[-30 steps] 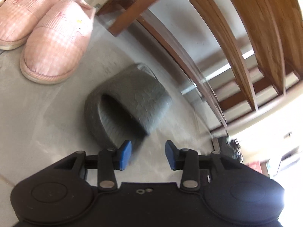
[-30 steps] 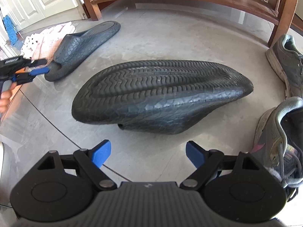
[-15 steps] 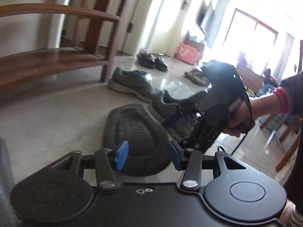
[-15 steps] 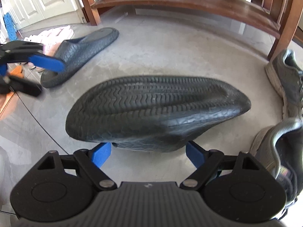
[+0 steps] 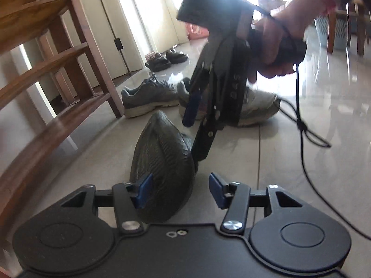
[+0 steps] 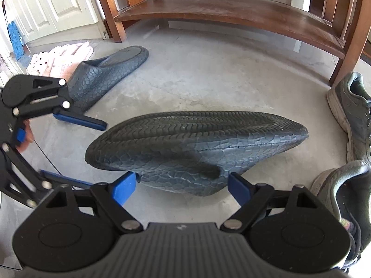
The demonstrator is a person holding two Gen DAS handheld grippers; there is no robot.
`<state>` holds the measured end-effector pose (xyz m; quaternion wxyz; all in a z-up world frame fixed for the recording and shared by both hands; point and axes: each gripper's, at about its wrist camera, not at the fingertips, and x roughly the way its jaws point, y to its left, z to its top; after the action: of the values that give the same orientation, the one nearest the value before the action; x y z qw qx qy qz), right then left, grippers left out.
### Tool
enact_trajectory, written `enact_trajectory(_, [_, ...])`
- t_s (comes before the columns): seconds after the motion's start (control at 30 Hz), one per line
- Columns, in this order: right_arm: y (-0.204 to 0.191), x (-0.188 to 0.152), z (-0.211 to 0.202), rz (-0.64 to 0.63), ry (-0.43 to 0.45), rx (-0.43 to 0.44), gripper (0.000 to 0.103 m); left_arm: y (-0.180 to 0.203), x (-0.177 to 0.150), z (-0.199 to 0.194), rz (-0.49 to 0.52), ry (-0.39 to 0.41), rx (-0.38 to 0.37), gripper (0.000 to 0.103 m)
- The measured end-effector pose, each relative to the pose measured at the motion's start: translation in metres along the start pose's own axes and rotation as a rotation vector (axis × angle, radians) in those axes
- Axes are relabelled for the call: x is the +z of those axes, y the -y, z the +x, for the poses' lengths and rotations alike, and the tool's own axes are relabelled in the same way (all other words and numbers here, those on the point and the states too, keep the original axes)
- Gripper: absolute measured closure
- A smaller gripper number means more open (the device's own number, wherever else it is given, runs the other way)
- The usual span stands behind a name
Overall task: Organize scattered shoes
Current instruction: 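Grasp the other black slide with the left tool and lift it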
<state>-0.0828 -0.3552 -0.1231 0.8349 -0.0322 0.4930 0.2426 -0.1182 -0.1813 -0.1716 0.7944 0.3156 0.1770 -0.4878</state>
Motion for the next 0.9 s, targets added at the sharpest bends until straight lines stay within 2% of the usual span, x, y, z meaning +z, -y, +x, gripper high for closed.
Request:
enact_trajectory(0.07, [-0.001,0.0,-0.001,0.001,0.003,0.001,0.015,-0.001,0.002,0.001,-0.019,0.007,0.014,0.066])
enact_trajectory(0.17, [-0.001,-0.003,-0.002,0.005,0.005,-0.001,0.015,-0.009,0.002,0.002,-0.082,0.002,0.022,0.069])
enact_trajectory(0.23, [0.002,-0.005,-0.002,0.019,0.005,-0.006,0.015,-0.017,0.002,0.002,-0.161,-0.007,0.025,0.074])
enact_trajectory(0.43, [0.011,-0.009,-0.004,0.07,0.018,-0.012,0.015,-0.066,-0.018,-0.001,-0.636,-0.011,-0.043,0.077])
enact_trajectory(0.7, [0.005,-0.005,-0.001,0.059,0.025,-0.002,0.015,-0.107,-0.056,-0.008,-1.087,0.032,-0.115,0.078])
enact_trajectory(0.8, [0.001,-0.003,-0.001,0.048,0.028,0.008,0.015,-0.113,-0.075,-0.011,-1.215,0.042,-0.13,0.082])
enact_trajectory(0.9, [-0.003,-0.003,-0.001,0.037,0.027,0.013,0.015,-0.112,-0.092,-0.008,-1.313,0.033,-0.138,0.081])
